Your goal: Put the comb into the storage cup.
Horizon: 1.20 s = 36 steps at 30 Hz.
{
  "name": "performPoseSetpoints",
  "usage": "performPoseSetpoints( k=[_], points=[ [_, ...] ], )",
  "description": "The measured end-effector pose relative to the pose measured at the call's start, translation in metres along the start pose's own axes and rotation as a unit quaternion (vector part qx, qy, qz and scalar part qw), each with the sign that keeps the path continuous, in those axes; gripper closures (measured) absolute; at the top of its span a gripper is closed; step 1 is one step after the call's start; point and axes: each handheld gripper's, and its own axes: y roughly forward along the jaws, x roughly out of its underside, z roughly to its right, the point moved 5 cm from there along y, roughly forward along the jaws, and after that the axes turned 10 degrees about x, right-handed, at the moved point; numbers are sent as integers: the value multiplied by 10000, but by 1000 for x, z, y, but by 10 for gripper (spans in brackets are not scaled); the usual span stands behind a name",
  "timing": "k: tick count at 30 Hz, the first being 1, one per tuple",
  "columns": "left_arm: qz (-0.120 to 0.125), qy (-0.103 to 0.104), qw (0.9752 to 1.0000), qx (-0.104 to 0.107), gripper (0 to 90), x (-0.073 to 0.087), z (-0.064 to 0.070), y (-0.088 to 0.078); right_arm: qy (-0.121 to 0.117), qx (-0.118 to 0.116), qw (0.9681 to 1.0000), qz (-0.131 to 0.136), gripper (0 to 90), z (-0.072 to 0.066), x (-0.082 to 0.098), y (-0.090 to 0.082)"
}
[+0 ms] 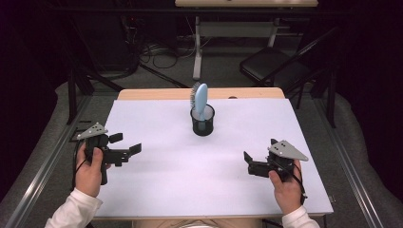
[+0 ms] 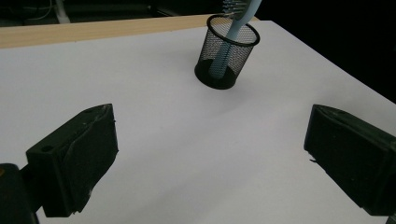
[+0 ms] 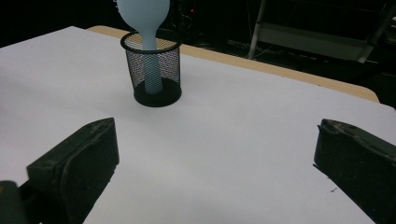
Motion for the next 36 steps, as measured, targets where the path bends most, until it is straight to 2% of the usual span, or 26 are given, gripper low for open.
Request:
performPoseSetpoints(
  k=[3,11,27,36],
  points=[
    [45,-105,9999,1,30,7,-3,1,80,-7,10000,-32,0,1,3,0],
    [40,82,9997,-235,29,20,-5,4,143,18,9998,-107,0,4,8,1],
    [246,-45,9994,-226,35,44,-11,21,121,57,9997,-221,0,6,20,6],
    [406,-27,9989,-226,29,54,-16,24,220,45,9993,-298,0,6,27,10]
  ],
)
